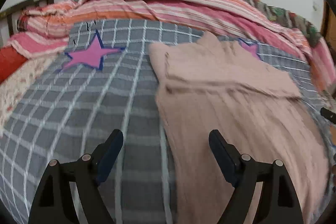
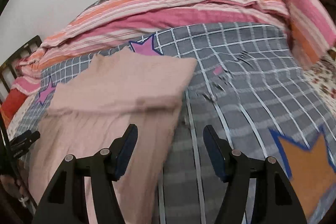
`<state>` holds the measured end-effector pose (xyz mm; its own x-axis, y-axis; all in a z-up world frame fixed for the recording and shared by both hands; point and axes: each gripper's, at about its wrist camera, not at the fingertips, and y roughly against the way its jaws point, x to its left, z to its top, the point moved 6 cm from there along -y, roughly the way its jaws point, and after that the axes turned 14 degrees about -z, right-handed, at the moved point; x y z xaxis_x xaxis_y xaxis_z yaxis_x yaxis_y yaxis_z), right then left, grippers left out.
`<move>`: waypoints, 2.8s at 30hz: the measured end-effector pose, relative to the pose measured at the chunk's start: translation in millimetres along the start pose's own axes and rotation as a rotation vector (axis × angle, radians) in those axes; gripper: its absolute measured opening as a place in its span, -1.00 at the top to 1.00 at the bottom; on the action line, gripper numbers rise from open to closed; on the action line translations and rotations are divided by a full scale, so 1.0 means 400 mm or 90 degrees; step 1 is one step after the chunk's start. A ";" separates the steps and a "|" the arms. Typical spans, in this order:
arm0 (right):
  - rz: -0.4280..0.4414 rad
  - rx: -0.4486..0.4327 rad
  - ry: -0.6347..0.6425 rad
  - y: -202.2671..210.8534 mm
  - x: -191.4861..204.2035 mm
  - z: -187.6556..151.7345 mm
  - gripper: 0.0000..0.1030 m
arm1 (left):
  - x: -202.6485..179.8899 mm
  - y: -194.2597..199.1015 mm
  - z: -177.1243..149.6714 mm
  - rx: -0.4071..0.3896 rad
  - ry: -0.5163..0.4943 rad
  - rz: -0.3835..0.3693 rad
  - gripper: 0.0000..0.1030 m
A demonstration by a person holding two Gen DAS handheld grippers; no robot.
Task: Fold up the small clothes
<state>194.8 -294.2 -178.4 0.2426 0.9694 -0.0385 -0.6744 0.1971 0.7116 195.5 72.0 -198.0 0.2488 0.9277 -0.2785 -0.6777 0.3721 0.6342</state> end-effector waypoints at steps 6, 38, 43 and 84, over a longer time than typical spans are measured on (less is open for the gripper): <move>0.023 -0.012 0.006 0.147 -0.030 -0.152 -0.18 | -0.036 0.107 -0.125 -0.010 0.035 -0.060 -0.58; 0.078 0.055 -0.030 0.192 -0.059 -0.370 0.86 | -0.028 0.208 -0.278 -0.021 0.141 -0.131 0.81; 0.102 0.047 -0.043 0.192 -0.043 -0.352 0.36 | -0.031 0.180 -0.284 0.018 0.146 -0.127 0.68; 0.227 0.010 -0.102 0.434 -0.087 -0.335 0.93 | -0.108 0.436 -0.270 -0.117 0.186 -0.272 0.89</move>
<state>-24.1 -274.0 -147.6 0.1015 0.9413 0.3220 -0.7257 -0.1513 0.6712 -8.4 93.4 -153.3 0.3431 0.6387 -0.6888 -0.6748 0.6777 0.2923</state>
